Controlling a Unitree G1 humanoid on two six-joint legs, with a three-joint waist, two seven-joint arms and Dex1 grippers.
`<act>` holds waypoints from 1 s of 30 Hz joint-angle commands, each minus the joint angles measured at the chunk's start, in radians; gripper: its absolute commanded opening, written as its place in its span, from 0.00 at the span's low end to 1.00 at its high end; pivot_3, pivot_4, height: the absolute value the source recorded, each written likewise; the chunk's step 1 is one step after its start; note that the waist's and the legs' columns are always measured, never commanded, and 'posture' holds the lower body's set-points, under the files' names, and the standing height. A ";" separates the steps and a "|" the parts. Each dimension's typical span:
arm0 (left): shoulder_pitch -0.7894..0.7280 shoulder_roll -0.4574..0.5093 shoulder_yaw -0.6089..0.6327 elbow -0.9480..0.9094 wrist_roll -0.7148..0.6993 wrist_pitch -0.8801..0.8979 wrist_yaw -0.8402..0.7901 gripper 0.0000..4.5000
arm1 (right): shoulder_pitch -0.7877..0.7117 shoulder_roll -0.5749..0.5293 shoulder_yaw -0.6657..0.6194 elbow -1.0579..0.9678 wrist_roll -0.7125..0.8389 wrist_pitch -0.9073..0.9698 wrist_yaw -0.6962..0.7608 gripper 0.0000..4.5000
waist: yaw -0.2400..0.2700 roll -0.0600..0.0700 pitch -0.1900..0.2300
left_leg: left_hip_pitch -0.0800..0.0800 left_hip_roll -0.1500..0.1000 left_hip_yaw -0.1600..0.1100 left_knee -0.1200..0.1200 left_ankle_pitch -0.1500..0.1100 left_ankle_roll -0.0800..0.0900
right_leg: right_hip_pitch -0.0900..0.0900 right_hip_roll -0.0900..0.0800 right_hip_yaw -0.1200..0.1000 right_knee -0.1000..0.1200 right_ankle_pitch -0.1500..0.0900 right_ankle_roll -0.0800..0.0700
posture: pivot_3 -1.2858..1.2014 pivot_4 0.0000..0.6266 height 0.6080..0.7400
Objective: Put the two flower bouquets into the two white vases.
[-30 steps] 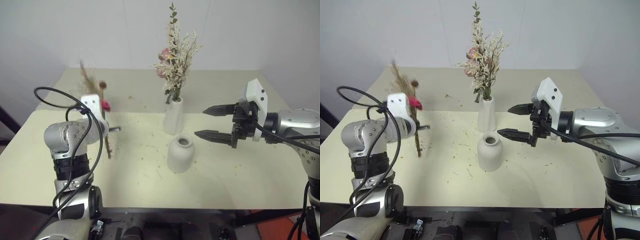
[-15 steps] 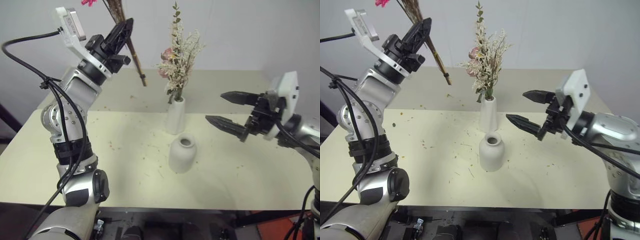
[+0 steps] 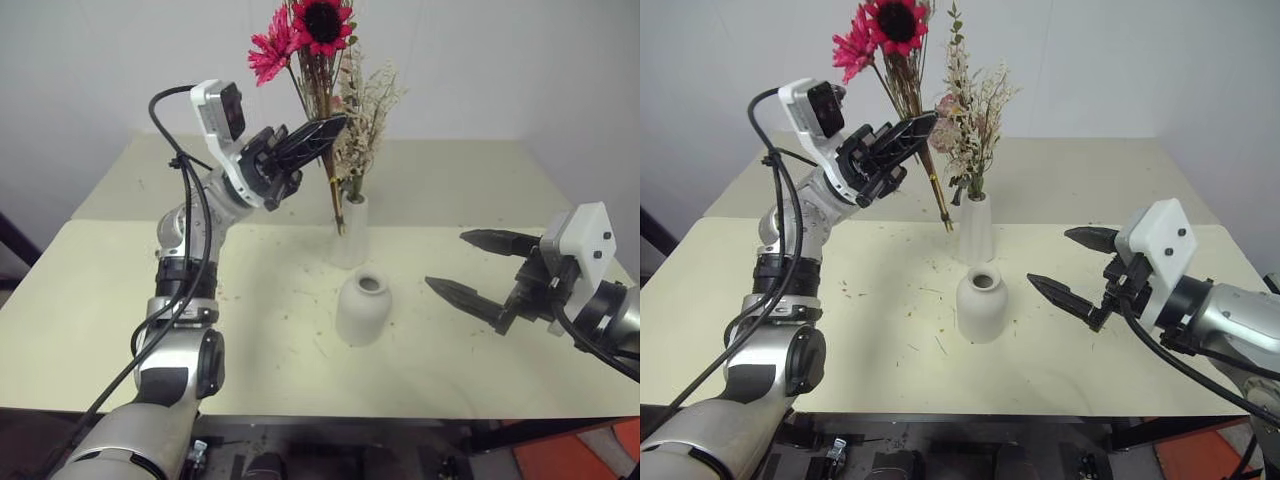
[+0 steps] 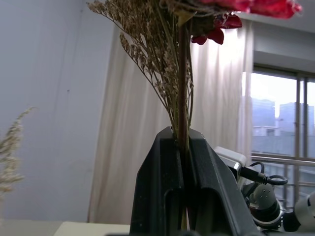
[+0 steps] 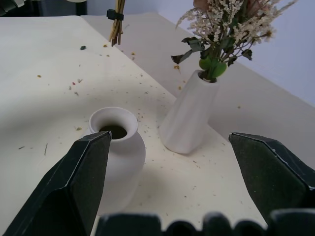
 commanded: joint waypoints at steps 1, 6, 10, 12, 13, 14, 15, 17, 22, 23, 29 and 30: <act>-0.046 -0.029 -0.011 0.041 0.019 -0.029 -0.035 0.00 | 0.029 0.009 -0.054 -0.048 0.022 -0.004 -0.047 1.00 | 0.002 0.000 0.000 | 0.000 0.000 0.000 0.000 0.000 0.000 | 0.000 0.000 0.000 0.000 0.000 0.000 | 0.52 0.24 1.00; -0.030 -0.072 -0.010 0.056 0.029 -0.025 -0.044 0.00 | 0.060 0.011 -0.062 -0.062 0.036 -0.014 -0.089 1.00 | 0.000 0.000 0.000 | 0.000 0.000 0.000 0.000 0.000 0.000 | 0.000 0.000 0.000 0.000 0.000 0.001 | 0.52 0.24 1.00; -0.002 -0.093 -0.045 0.055 0.070 -0.036 -0.069 0.00 | 0.061 0.010 -0.049 -0.062 0.036 -0.020 -0.110 1.00 | 0.000 0.000 0.000 | 0.000 0.000 0.000 0.000 0.000 0.000 | 0.000 0.000 0.000 0.000 0.000 0.001 | 0.52 0.24 1.00; 0.011 -0.099 -0.068 0.053 0.096 -0.051 -0.083 0.00 | 0.059 0.009 -0.043 -0.060 0.034 -0.021 -0.117 1.00 | 0.000 0.000 0.000 | 0.001 0.000 0.000 0.000 0.000 0.000 | 0.000 0.000 0.000 0.000 0.000 0.001 | 0.52 0.24 1.00; 0.017 -0.101 -0.076 0.058 0.108 -0.059 -0.087 0.00 | 0.058 0.009 -0.039 -0.058 0.033 -0.021 -0.121 1.00 | 0.000 0.000 0.000 | 0.001 0.000 0.000 0.000 0.000 0.000 | 0.000 0.000 0.000 0.000 0.000 0.001 | 0.52 0.24 1.00; 0.023 -0.106 -0.084 0.067 0.123 -0.072 -0.088 0.00 | 0.058 0.009 -0.035 -0.057 0.031 -0.022 -0.123 1.00 | 0.000 0.000 0.000 | 0.000 0.000 0.000 0.000 0.000 0.000 | 0.000 0.000 0.000 0.000 0.000 0.001 | 0.52 0.24 1.00; 0.026 -0.110 -0.089 0.077 0.133 -0.082 -0.089 0.00 | 0.057 0.009 -0.032 -0.056 0.030 -0.023 -0.125 1.00 | 0.000 0.000 0.000 | 0.000 0.000 0.000 0.000 0.000 0.000 | 0.000 0.000 0.000 0.000 0.000 0.001 | 0.52 0.24 1.00; 0.029 -0.120 -0.082 0.101 0.136 -0.085 -0.089 0.00 | 0.057 0.011 -0.026 -0.056 0.028 -0.024 -0.129 1.00 | 0.002 0.000 0.000 | 0.000 0.000 0.000 0.000 0.000 0.000 | 0.000 0.000 0.000 0.000 0.000 0.001 | 0.52 0.24 1.00; 0.021 -0.148 -0.071 0.153 0.139 -0.095 -0.077 0.00 | 0.059 0.011 -0.017 -0.055 0.025 -0.026 -0.135 1.00 | 0.002 0.000 0.000 | 0.000 0.000 0.000 0.000 0.000 0.000 | 0.000 0.000 0.000 0.000 0.000 0.001 | 0.52 0.24 1.00; 0.022 -0.152 -0.076 0.155 0.145 -0.100 -0.080 0.00 | 0.060 0.010 -0.016 -0.054 0.025 -0.027 -0.135 1.00 | 0.002 0.000 0.000 | 0.000 0.000 0.000 0.000 0.000 0.000 | 0.000 0.000 0.000 0.000 0.000 0.001 | 0.52 0.24 1.00; 0.073 -0.150 -0.134 0.094 0.198 -0.147 -0.159 0.00 | 0.072 0.008 -0.017 -0.053 0.014 -0.028 -0.137 1.00 | 0.001 0.000 0.000 | 0.000 0.000 0.000 0.000 0.000 0.000 | 0.000 0.000 0.000 0.000 0.000 0.001 | 0.52 0.24 1.00; 0.086 -0.146 -0.147 0.076 0.206 -0.152 -0.174 0.00 | 0.075 0.009 -0.018 -0.052 0.012 -0.028 -0.137 1.00 | 0.000 0.000 0.000 | 0.001 0.000 0.000 0.000 0.000 0.000 | 0.000 0.000 0.000 0.000 0.000 0.001 | 0.52 0.24 1.00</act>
